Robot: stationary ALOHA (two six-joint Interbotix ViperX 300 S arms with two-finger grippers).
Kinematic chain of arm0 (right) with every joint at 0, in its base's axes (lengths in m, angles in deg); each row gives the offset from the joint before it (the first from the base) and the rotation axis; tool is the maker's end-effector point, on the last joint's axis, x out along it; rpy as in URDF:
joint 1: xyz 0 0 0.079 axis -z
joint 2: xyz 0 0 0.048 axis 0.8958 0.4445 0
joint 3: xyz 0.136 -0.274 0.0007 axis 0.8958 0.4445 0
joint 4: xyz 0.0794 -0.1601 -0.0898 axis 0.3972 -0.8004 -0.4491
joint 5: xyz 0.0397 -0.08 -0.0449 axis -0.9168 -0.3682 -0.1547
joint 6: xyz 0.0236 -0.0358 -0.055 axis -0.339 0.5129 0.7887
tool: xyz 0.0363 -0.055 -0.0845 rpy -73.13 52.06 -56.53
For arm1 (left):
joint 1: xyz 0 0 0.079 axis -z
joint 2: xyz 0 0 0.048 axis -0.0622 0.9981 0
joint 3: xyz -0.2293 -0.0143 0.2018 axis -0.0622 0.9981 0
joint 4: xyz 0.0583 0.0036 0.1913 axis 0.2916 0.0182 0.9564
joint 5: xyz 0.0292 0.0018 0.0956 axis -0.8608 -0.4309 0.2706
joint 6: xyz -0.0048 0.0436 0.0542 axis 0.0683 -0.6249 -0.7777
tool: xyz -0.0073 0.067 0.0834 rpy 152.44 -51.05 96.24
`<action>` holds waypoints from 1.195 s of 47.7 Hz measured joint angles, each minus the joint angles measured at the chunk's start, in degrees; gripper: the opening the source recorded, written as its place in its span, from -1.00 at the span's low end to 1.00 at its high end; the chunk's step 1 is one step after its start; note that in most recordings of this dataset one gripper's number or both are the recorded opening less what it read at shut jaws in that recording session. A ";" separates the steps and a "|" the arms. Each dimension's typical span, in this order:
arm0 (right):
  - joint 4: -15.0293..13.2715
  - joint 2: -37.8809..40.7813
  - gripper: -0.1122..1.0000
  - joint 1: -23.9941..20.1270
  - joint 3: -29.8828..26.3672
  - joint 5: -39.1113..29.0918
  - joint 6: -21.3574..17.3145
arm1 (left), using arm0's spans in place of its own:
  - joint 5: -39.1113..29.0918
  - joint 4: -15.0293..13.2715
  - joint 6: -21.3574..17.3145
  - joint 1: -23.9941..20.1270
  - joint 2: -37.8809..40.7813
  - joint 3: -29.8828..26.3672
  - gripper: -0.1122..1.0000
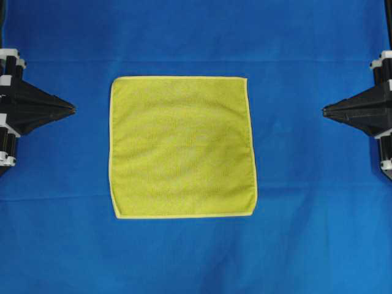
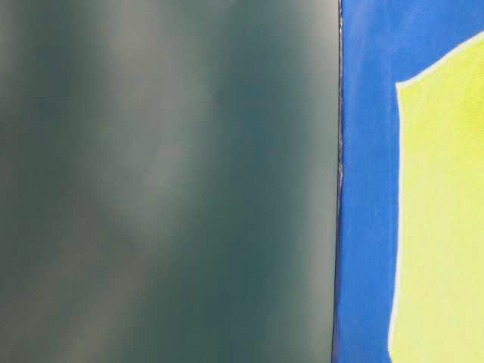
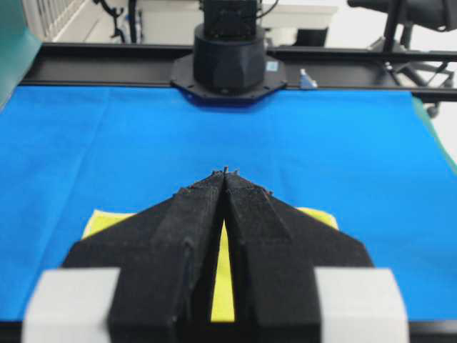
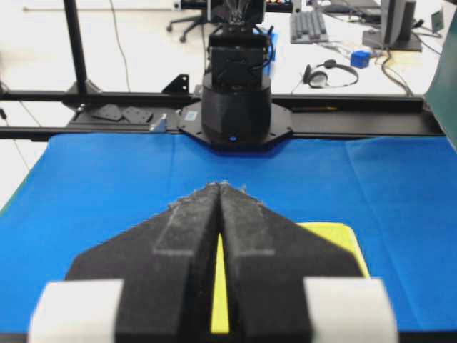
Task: Fold the yellow towel.
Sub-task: 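Move both grippers to the towel's far corners and pinch them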
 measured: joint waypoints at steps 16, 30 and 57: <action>0.00 6.50 -0.80 5.80 -5.45 -9.05 -0.09 | -4.83 -0.97 -0.97 -3.34 1.58 0.00 -0.80; 0.00 23.99 -0.78 14.85 -10.72 -10.81 -0.18 | -5.01 -1.05 -0.97 -10.55 11.34 0.00 -0.59; -0.70 52.91 0.20 21.45 -21.80 -16.44 0.44 | 2.81 -1.05 -1.05 -23.20 40.78 -1.93 0.72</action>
